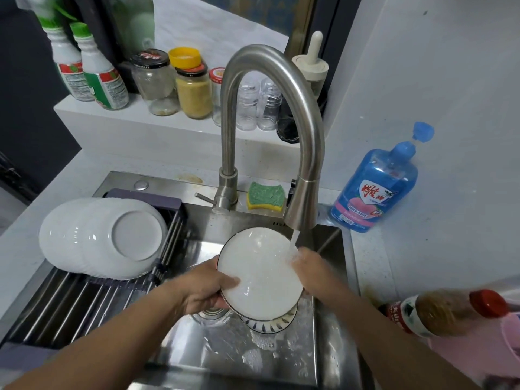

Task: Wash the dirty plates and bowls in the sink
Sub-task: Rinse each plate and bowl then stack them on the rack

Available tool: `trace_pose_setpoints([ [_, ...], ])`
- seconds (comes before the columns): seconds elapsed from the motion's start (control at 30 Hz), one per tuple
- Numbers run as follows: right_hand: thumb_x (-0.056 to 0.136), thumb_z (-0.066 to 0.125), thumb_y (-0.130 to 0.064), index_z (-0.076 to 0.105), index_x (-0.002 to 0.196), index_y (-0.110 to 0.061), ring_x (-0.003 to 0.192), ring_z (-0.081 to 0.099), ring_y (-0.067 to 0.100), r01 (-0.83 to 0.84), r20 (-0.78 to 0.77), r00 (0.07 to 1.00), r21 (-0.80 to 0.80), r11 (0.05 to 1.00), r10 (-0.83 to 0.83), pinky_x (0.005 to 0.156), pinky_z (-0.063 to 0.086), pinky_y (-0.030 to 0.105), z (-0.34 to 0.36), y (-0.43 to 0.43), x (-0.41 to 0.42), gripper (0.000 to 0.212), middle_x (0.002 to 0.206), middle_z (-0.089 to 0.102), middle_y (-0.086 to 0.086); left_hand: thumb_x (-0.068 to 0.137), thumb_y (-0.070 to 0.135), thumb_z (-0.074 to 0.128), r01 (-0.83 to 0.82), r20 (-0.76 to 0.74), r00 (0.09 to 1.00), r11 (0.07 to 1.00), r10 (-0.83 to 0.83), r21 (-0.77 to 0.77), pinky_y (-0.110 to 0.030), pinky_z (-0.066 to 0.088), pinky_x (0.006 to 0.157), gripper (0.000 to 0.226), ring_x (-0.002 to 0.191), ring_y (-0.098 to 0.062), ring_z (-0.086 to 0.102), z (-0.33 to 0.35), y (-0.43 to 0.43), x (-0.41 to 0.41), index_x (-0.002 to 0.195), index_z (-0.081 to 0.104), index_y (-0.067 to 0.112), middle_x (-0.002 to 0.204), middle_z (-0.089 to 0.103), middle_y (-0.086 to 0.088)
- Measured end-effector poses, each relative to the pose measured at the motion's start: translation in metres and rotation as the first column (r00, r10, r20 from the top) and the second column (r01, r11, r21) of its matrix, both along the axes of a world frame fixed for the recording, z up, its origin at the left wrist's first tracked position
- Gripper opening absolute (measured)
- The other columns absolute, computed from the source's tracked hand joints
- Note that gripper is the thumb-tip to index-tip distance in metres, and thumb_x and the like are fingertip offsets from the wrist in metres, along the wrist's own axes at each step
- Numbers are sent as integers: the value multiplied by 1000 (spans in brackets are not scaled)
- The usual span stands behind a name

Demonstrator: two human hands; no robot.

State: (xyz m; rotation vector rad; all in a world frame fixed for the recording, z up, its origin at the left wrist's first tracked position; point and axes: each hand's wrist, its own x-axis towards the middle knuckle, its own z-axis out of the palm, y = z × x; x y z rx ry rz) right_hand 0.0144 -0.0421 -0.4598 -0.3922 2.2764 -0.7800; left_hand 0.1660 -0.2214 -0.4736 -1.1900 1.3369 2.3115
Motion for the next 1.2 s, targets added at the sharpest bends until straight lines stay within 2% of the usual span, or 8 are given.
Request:
trace_pose_setpoints([
  [0.23,108,44,-23,60,102,-19,61,52,10,182,118,978,-54,982,-175,44,42,17,-9,11,18,18,77,57,1,91,11,74,80,-61,991,889,-120,-450,-39,58,80,68,118,-26,63,-5,14,9,147,40,31,136,60,1],
  [0.33,106,43,-28,58,118,-14,68,55,15,251,126,961,-14,968,-247,47,42,24,-20,14,16,24,89,61,6,89,50,71,245,10,896,476,-444,-845,-26,24,118,82,146,-3,21,-6,22,23,155,25,40,157,23,20],
  [0.43,105,44,-28,58,119,-16,64,54,15,284,134,950,4,959,-282,39,38,19,-22,17,12,23,89,63,7,77,76,60,309,168,715,91,-679,-947,-31,1,127,82,154,-4,-3,-19,15,31,151,42,44,165,8,18],
  [0.53,105,45,-24,59,111,-13,54,51,14,309,155,938,33,950,-310,38,35,20,-14,16,10,19,76,60,7,85,41,75,189,265,598,-188,-756,-964,-30,-3,125,54,153,-10,25,-33,7,28,136,57,44,156,43,16],
  [0.67,103,43,-14,55,92,-6,35,36,11,336,288,886,145,931,-364,38,22,17,0,10,9,18,49,48,5,89,23,73,65,239,596,-250,-767,-966,-34,28,122,41,128,-6,59,-26,7,13,125,65,41,131,67,18],
  [0.83,105,45,-26,59,92,-6,44,46,11,334,385,856,100,937,-346,44,30,20,20,11,3,28,55,61,7,96,40,55,184,166,611,-66,-774,-981,-32,53,93,27,100,-12,68,0,5,6,122,63,39,112,74,15],
  [1.0,108,38,-46,61,103,-16,86,60,16,208,30,978,-54,977,-206,68,42,28,32,-2,-7,38,96,64,5,92,19,73,335,-102,775,542,-624,-771,-24,43,58,20,63,1,54,14,15,3,97,66,38,76,61,16],
  [1.2,104,39,-49,62,101,-20,88,65,25,-20,-314,949,-160,987,-31,77,55,38,20,-25,11,37,94,65,5,91,9,75,281,-226,859,792,-460,-543,-52,55,89,23,97,-29,72,26,21,-10,113,69,10,103,76,-14],
])
